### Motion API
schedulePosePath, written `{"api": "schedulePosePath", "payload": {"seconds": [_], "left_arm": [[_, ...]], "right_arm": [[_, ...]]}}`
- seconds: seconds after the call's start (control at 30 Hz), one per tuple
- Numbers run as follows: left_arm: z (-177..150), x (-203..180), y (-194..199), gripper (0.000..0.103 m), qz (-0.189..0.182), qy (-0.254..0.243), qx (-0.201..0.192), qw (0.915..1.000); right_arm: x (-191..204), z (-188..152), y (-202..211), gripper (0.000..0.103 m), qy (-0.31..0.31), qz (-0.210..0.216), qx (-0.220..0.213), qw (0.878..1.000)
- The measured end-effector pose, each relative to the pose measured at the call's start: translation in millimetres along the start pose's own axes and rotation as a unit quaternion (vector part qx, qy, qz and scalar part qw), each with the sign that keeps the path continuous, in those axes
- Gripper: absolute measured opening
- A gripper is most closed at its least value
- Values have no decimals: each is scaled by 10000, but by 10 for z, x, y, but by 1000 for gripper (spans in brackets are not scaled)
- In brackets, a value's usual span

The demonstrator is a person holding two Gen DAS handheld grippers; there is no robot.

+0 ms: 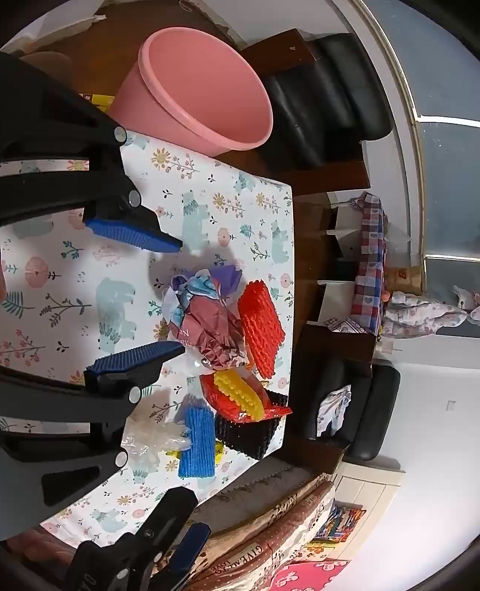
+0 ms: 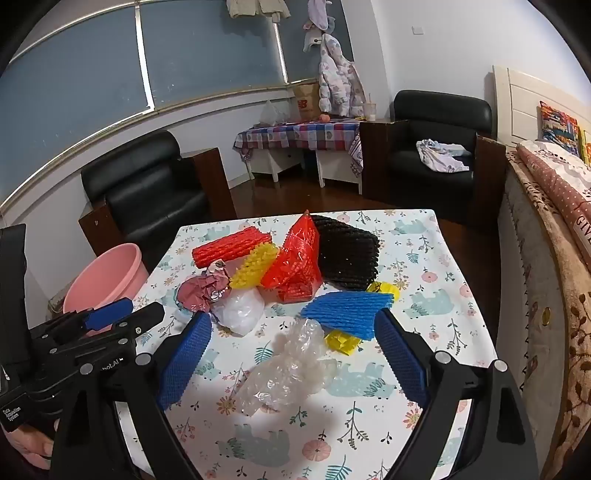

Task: Collect trash
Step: 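Move the left tool toward the crumpled patterned paper and red net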

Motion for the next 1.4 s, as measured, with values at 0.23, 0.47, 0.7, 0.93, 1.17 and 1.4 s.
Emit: {"api": "schedulePosePath", "payload": {"seconds": [0.23, 0.47, 0.7, 0.93, 1.17, 1.4], "left_arm": [[-8, 1, 10, 51, -43, 8, 0, 10000], [-1, 10, 8, 51, -25, 22, 12, 10000], [-2, 6, -1, 51, -23, 27, 24, 10000], [-1, 10, 0, 51, -41, 36, 31, 10000], [-92, 175, -14, 51, -292, 131, 110, 9994], [-98, 128, -10, 51, -414, 117, 132, 9990]], "right_arm": [[3, -6, 4, 89, 10, 25, -10, 10000], [19, -4, 24, 85, 23, 34, -9, 10000], [9, -33, 29, 83, 30, 37, -18, 10000], [9, -18, 89, 80, 39, -82, -94, 9999], [-169, -15, 88, 79, -259, -175, -101, 9995], [-189, -25, 47, 76, -290, -156, -38, 9995]]}}
Point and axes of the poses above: each gripper's, at about its wrist camera, not at the fingertips, and y roughly against the way its jaws point, x to its left, z to its top, the point moved 3 cm from there along -y, roughly the way its jaws point, and after that the axes turned 15 degrees about x, right-handed, at the moved point
